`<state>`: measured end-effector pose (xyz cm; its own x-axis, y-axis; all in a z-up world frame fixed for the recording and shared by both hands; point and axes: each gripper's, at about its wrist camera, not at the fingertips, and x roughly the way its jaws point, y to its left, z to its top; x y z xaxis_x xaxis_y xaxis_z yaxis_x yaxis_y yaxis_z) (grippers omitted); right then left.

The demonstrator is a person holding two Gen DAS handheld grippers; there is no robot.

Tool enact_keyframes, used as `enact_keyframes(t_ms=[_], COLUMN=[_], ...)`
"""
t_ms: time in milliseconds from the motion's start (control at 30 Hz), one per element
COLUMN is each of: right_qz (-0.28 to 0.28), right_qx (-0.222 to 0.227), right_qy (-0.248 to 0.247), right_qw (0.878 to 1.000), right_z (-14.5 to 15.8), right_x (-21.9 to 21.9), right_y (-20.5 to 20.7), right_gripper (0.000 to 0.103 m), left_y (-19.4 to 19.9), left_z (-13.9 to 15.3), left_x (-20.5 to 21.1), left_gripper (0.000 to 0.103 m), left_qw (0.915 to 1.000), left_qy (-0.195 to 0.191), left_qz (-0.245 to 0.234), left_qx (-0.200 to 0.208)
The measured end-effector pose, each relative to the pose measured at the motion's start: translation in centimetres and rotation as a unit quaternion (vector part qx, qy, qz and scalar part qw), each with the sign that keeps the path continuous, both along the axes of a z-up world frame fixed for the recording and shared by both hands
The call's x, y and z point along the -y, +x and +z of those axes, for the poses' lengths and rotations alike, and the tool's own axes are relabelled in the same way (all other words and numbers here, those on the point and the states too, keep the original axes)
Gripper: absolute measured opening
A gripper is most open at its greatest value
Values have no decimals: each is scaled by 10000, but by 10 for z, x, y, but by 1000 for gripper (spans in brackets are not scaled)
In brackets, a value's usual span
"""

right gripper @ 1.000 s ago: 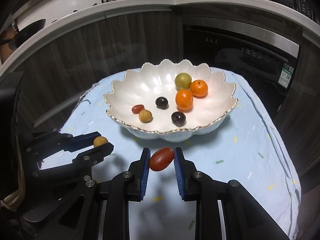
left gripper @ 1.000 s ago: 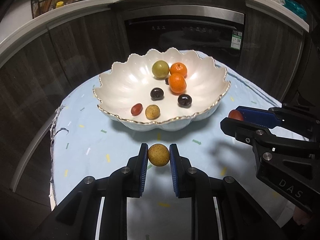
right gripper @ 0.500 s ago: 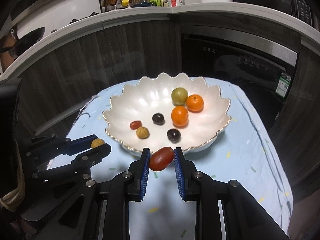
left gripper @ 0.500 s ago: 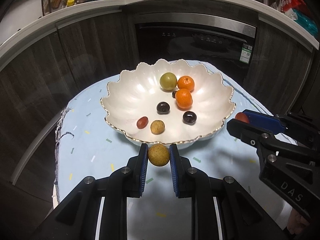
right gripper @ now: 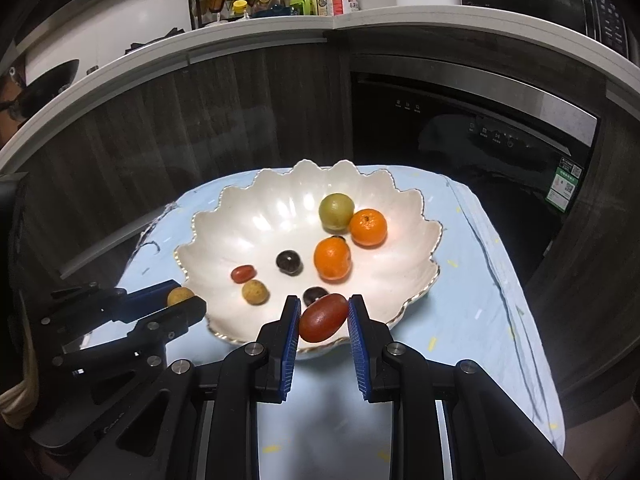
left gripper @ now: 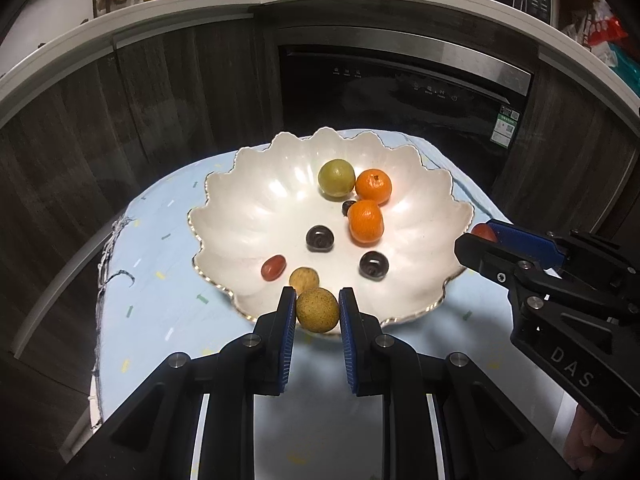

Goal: Organize fruits
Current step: 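Carry the yellow fruit and red grape tomato over the white bowl with both tools, then open both tools to drop the yellow fruit and tomato into the bowl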

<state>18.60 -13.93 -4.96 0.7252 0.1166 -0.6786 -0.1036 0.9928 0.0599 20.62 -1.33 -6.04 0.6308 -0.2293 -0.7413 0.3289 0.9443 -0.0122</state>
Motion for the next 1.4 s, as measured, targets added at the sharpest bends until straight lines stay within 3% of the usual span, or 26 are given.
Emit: enact_keyframes(t_ms=[1033,1167,1233,1300,1400], right_qz=[85,138,119,38,-10], right_qx=[-478,-520,-525,-455,-405], right_qy=[112,129,100,49,17], right_qw=[9988,9985,9985,9989,9992], right_z=[-24,-25,-25,-23,-21], right_x=[32,30,29,30,30], right_y=[65,68,68,66,65], right_gripper=[26,28,46,56,56], left_y=[49,50,49,48,46], left_z=[-25,-24,-24,-23,-19], left_x=[26,21,19,18,15], left_gripper=[23,40,44,56,70], left_qw=[9986,9984,9984,9985,9982], left_qy=[-67,-192,-156,-86,22], left_qz=[220,280,329,374,521], left_qx=[-473,-458,-434,-399,-280])
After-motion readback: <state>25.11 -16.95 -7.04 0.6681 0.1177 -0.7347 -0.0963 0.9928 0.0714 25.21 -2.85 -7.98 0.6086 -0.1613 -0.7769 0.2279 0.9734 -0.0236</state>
